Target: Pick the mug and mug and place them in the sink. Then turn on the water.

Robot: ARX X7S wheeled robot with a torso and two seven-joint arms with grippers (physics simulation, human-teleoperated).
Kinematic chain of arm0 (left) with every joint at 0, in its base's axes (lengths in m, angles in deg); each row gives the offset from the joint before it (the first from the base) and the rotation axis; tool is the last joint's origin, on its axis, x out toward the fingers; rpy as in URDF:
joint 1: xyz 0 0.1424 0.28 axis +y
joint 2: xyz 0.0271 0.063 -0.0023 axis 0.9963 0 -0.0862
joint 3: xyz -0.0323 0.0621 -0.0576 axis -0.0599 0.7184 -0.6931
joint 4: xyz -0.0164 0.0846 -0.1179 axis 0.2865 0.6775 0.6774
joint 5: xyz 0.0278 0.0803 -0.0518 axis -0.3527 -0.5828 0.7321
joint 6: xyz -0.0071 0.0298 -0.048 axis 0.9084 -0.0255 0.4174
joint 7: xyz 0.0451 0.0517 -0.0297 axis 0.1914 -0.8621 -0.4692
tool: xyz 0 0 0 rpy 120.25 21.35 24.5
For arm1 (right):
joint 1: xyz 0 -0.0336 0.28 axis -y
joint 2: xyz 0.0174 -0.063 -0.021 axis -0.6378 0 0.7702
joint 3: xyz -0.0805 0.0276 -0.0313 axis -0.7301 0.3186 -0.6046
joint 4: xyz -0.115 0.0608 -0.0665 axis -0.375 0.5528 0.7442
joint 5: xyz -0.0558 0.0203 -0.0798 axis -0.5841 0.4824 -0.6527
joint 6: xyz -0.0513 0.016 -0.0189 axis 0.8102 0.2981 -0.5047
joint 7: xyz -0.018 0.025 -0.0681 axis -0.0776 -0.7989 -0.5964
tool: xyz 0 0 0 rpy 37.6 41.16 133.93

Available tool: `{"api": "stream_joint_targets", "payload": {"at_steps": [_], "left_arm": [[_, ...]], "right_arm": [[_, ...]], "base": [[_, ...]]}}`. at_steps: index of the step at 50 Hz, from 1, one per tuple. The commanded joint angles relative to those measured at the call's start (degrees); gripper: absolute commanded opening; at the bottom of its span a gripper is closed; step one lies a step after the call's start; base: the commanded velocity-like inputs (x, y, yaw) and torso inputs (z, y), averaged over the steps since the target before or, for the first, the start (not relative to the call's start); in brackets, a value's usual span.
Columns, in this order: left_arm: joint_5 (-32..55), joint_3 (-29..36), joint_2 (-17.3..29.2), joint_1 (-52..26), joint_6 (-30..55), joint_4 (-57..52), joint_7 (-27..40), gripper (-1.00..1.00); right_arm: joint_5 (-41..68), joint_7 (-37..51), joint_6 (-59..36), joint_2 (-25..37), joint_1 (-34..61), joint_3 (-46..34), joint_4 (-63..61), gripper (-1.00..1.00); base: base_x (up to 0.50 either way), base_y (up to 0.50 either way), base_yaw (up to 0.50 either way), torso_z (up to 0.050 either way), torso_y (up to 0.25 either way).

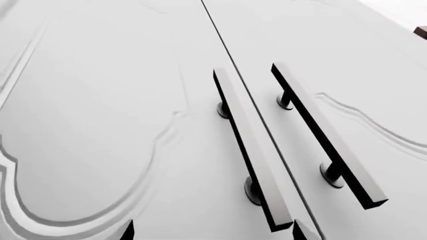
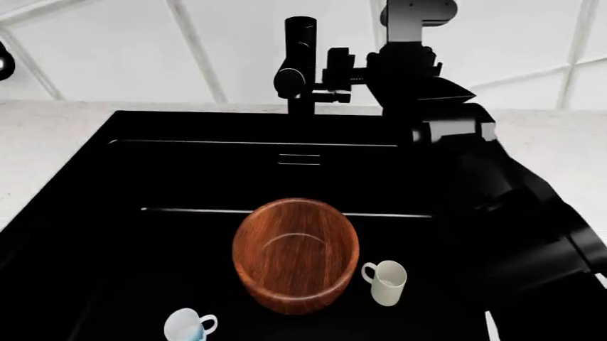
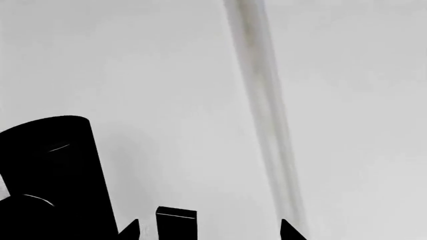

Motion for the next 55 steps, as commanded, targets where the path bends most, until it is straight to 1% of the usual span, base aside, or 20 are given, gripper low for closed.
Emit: {"api": "stream_joint_targets", "payload": {"at_steps": [1, 7, 8, 9, 10, 21, 26, 28, 29, 30, 34, 42, 52, 53, 55], "left_arm": [[-0.96, -0.43, 0.44, 0.8, -0.75, -0.22, 0.46, 1.0], [-1.11, -0.44, 0.95, 1.23, -0.77, -1.04, 0.34, 1.0], [0.76, -2.43, 0.64, 2.52, -2.95, -1.08, 0.96, 1.0], [1.11, -2.78, 0.61, 2.67, -3.28, -1.19, 1.02, 1.0], [0.38, -1.92, 0.71, 1.98, -2.08, -1.21, 1.29, 1.0], [-0.28, -1.74, 0.51, 2.24, -2.22, -1.48, 1.29, 1.0], [-1.37, -1.2, 0.66, 2.04, -1.95, -1.57, 0.7, 1.0], [-1.69, -1.12, 0.87, 2.03, -1.92, -1.76, 0.51, 1.0], [-0.37, -1.82, 0.75, 2.43, -2.16, -1.46, 1.35, 1.0], [-1.65, -1.29, 0.97, 2.26, -2.07, -1.65, 0.61, 1.0], [-0.13, -2.35, 0.8, 3.15, -2.96, -1.48, 1.24, 1.0], [-0.9, -2.16, 0.95, 3.53, -3.14, -1.82, 0.86, 1.0], [0.51, -2.99, 0.86, 4.3, -3.7, -2.05, 1.35, 1.0], [2.18, -3.81, 0.6, 4.78, -4.29, -1.77, 1.63, 1.0], [1.6, -3.75, 0.89, 5.04, -4.38, -2.17, 1.62, 1.0]], "right_arm": [[1.5, -0.12, 2.07, -0.77, 0.32, -0.89, 0.55, 1.0], [5.48, -0.09, 2.88, -0.75, 0.61, -5.2, 0.43, 1.0], [6.03, -0.17, 3.23, -0.75, 0.5, -5.48, 0.64, 1.0], [6.23, -0.13, 3.21, -0.74, 0.4, -6.06, 0.73, 1.0], [6.59, -0.14, 3.43, -0.73, 0.31, -6.22, 0.79, 1.0], [8.54, -0.09, 4.23, -0.69, 0.76, -8.16, 1.01, 1.0], [8.92, -0.03, 4.64, -0.69, 1.22, -8.4, 1.01, 1.0], [9.04, -0.09, 4.76, -0.7, 1.22, -8.58, 1.02, 1.0], [9.16, -0.03, 4.65, -0.68, 1.28, -8.62, 0.98, 1.0], [9.21, 0.0, 4.66, -0.67, 1.29, -8.69, 0.97, 1.0], [9.14, -0.1, 4.66, -0.55, 1.25, -8.61, 1.09, 1.0], [7.59, 0.03, 5.06, -0.44, 1.16, -7.24, 1.14, 1.0], [5.45, 0.31, 6.03, -0.46, 1.1, -5.34, 1.14, 1.0], [5.28, 0.27, 6.12, -0.48, 1.1, -5.1, 1.14, 1.0], [4.9, 0.17, 6.13, -0.52, 0.99, -4.82, 1.13, 1.0]], "base": [[0.0, 0.0, 0.0, 0.0, 0.0], [0.0, 0.0, 0.0, 0.0, -0.027], [0.0, 0.0, 0.0, 0.0, -0.137], [0.0, 0.0, 0.0, 0.0, -0.037], [0.0, 0.0, 0.0, 0.0, 0.0], [0.0, 0.0, 0.0, 0.0, 0.0], [0.0, 0.0, 0.0, 0.0, -0.02], [0.0, 0.0, 0.0, 0.0, -0.235], [0.0, 0.0, 0.0, 0.0, -0.25], [0.0, 0.0, 0.0, 0.0, -0.25], [0.0, 0.0, 0.0, 0.0, -0.203], [0.0, 0.0, 0.0, 0.0, -0.083], [0.0, 0.0, 0.0, 0.0, -0.035], [0.0, 0.0, 0.0, 0.0, 0.0], [0.0, 0.0, 0.0, 0.0, 0.0]]}}
